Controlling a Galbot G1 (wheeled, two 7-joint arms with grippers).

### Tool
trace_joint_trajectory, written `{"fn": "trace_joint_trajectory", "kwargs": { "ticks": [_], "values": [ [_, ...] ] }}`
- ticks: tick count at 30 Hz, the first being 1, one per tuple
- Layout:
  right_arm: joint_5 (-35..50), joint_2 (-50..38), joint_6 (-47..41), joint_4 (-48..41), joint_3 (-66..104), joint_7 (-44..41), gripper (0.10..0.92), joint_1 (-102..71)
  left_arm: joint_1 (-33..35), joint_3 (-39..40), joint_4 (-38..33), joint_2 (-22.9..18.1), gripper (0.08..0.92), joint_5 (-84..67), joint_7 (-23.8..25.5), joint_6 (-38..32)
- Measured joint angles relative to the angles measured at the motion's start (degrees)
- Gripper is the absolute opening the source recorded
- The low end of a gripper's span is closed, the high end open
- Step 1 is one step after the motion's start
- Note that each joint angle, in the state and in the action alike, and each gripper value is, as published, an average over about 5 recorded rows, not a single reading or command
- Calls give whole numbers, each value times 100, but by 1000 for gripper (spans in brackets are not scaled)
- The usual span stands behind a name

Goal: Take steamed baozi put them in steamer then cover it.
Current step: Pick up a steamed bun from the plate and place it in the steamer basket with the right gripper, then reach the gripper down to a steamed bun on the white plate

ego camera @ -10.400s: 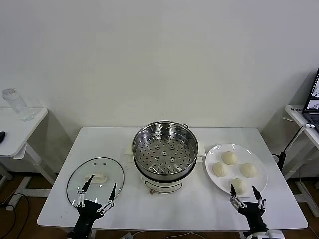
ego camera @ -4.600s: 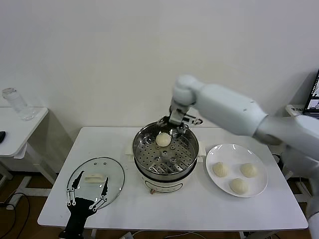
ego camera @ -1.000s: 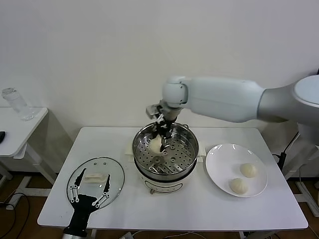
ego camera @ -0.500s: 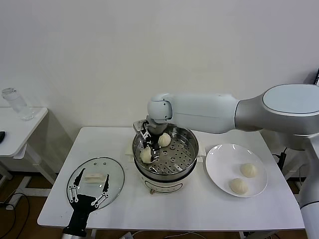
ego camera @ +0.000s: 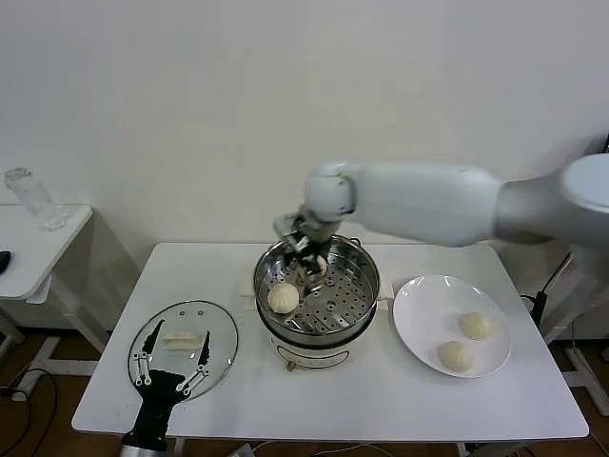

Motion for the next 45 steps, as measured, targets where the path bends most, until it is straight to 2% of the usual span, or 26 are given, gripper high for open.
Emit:
{"fn": "trace_joint_trajectory", "kwargs": {
  "ticks": [11, 18, 30, 45],
  "values": [
    [-803, -2078, 776, 53, 225, -784, 823, -77, 64, 15, -57, 31, 823, 5, 9, -8],
    [-1252, -2861, 1109, -62, 386, -883, 823, -708, 104, 7, -112, 23, 823, 13, 10, -3],
    [-1703, -3218, 1369, -260, 953, -933, 823, -1969, 204, -103, -88, -4, 823, 58, 16, -109],
    [-1953, -3092, 1435, -542, 1321, -770, 823, -2876, 242, -120, -63, -40, 823, 88, 20, -165]
  ]
}}
